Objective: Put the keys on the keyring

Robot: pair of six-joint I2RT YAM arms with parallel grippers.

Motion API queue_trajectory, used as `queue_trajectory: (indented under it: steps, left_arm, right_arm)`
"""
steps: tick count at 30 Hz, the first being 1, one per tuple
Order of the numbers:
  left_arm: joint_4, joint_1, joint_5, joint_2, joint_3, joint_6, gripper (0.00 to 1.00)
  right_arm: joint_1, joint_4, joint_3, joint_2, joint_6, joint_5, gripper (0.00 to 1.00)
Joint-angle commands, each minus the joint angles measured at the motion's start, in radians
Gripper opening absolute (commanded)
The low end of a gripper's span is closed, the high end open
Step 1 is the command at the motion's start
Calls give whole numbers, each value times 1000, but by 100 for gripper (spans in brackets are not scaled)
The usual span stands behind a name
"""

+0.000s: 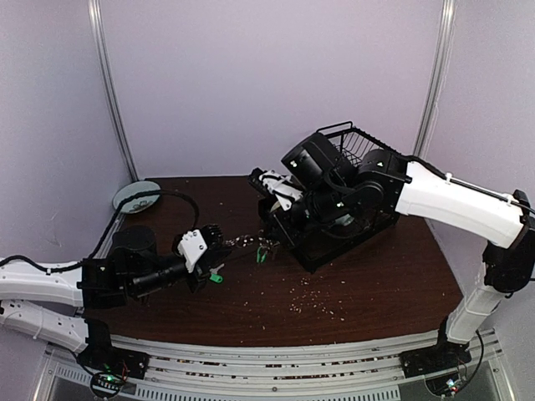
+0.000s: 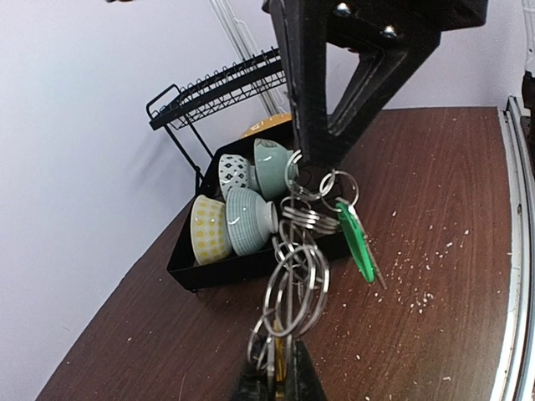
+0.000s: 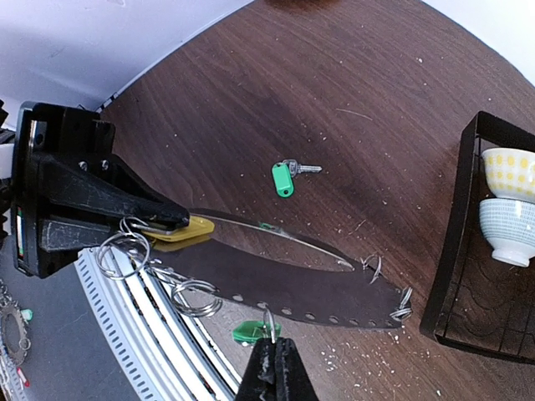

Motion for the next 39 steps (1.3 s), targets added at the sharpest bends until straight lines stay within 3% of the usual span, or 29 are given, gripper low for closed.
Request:
queue_trajectory:
  steps: [1, 4, 5, 7, 10, 12, 14, 18, 21, 23, 27, 30, 34, 37, 39]
  left_arm:
    - [53, -6, -106, -17, 14, 86, 0]
    - [50, -13, -172, 18, 14, 73, 0]
    - [55, -14, -186, 28, 13, 58, 5]
    - [70, -13, -187, 37, 8, 16, 30]
    - [102, -12, -105, 3, -23, -38, 53]
    - [105, -11, -37, -37, -45, -58, 67]
    - [97, -12, -33, -87, -62, -80, 70]
    - [88, -12, -73, -186, -72, -129, 67]
    - [92, -15, 12, -198, -39, -215, 41]
    - [128, -49, 78, -171, -19, -280, 30]
    - [290, -142, 117, -34, 14, -311, 26]
    - [268, -165, 72, 112, 104, -348, 19]
    - [320, -196, 110, 228, 147, -327, 19]
    - [304, -197, -18, 276, 161, -305, 20]
    - [305, -191, -141, 279, 154, -289, 27]
  right_arm:
    - [-21, -92, -33, -47, 26, -46, 0]
    - [-44, -52, -65, -68, 60, -86, 0]
    - [-53, -19, -91, -79, 80, -93, 0]
    - [-60, 52, -145, -101, 126, -92, 0]
    - [-63, 142, -208, -120, 184, -98, 0]
    - [-63, 183, -227, -131, 210, -90, 0]
    - [-63, 225, -244, -142, 238, -64, 0]
    - [-62, 288, -257, -147, 283, -35, 0]
    - [-63, 339, -270, -148, 325, -23, 0]
    - [-61, 369, -280, -149, 355, -12, 0]
    - [-60, 399, -282, -148, 381, 22, 0]
    - [-60, 449, -294, -160, 411, 53, 0]
    - [-59, 523, -316, -173, 442, 80, 0]
    - [-57, 538, -311, -166, 444, 58, 0]
    - [-52, 537, -313, -167, 442, 50, 0]
